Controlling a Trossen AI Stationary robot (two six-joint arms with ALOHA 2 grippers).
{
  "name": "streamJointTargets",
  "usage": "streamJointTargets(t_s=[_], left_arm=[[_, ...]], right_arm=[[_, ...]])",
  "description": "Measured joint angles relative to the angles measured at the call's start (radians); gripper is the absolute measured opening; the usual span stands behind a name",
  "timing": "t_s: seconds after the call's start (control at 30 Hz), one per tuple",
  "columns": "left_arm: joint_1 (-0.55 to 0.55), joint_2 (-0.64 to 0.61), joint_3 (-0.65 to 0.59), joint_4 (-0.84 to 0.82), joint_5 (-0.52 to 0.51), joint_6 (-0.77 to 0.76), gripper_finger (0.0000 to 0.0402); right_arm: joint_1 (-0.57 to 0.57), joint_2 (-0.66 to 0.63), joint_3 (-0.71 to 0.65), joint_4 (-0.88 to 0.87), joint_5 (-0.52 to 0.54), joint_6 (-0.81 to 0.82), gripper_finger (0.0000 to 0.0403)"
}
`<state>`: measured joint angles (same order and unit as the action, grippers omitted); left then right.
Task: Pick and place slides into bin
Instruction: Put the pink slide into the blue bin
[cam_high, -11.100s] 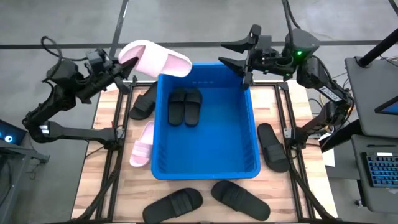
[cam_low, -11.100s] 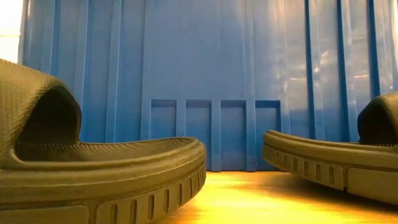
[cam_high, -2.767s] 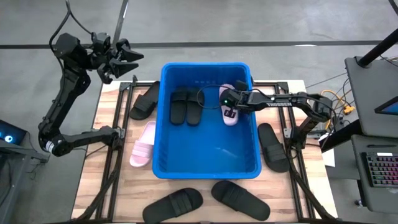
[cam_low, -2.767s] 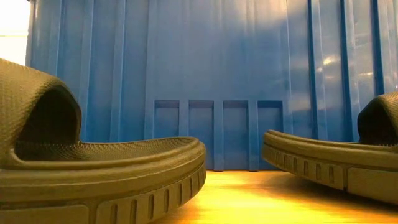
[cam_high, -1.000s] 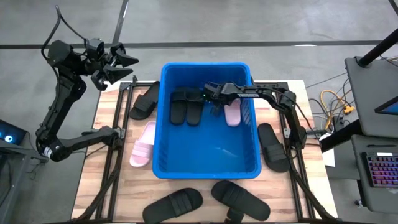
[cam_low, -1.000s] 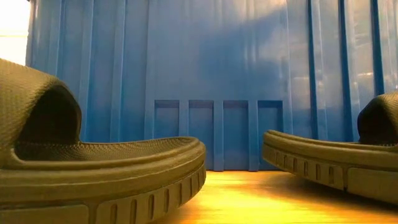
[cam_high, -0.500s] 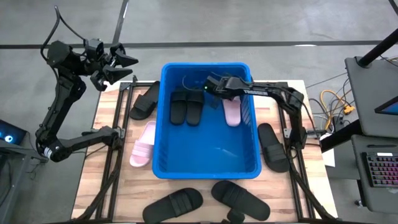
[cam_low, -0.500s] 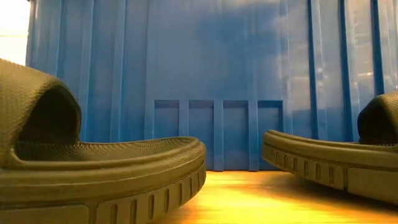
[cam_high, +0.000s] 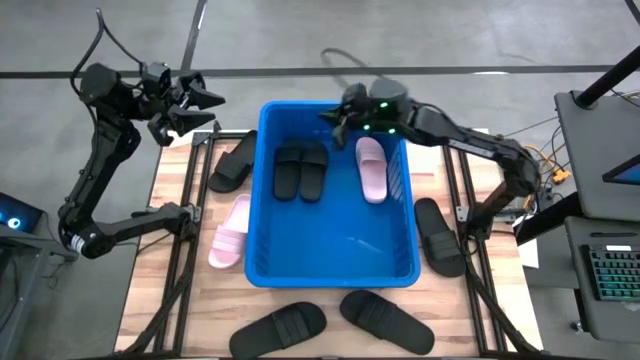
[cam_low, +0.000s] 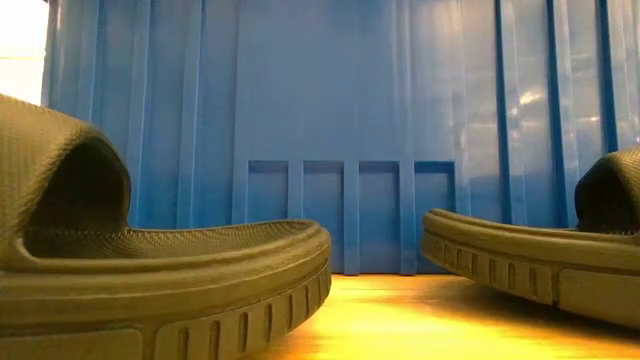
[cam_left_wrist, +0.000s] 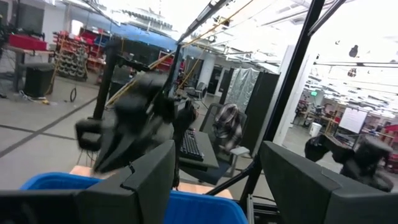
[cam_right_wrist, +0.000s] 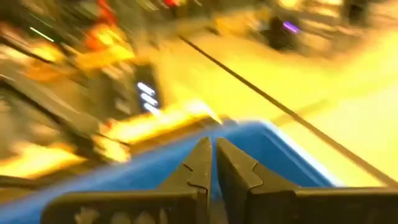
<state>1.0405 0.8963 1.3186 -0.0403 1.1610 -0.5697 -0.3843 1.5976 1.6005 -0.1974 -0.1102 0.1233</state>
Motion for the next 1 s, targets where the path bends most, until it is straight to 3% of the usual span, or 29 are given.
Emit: streamJointTargets(t_s=[0.2,0.37,0.5,0.7,0.9,1.0], left_arm=[[0.000,0.026,-0.001,0.002,0.024,0.000,0.0224],[0.000,0.039,-0.001,0.004,0.024,0.000,0.0224],[0.000,0.037,-0.001,0.003,0.051,0.042,0.0220],[0.000,0.009,-0.001,0.003,0.142,0.126,0.0176],[0.000,-0.004,-0.001,-0.015,0.332,-0.116,0.0143],[0.000,-0.013,-0.006,-0.107,0.283,-0.124,0.0135]], right_arm=[[0.040,-0.066,0.000,0.083,-0.204,0.073,0.0092],[0.087,-0.119,-0.001,0.075,-0.235,0.052,0.0136],[0.098,-0.166,-0.001,0.053,-0.230,0.011,0.0125],[0.102,-0.250,-0.002,-0.119,-0.168,-0.080,0.0089],[0.101,-0.307,-0.002,-0.280,-0.083,-0.119,0.0064],[0.101,-0.330,-0.002,-0.294,-0.065,-0.162,0.0057]])
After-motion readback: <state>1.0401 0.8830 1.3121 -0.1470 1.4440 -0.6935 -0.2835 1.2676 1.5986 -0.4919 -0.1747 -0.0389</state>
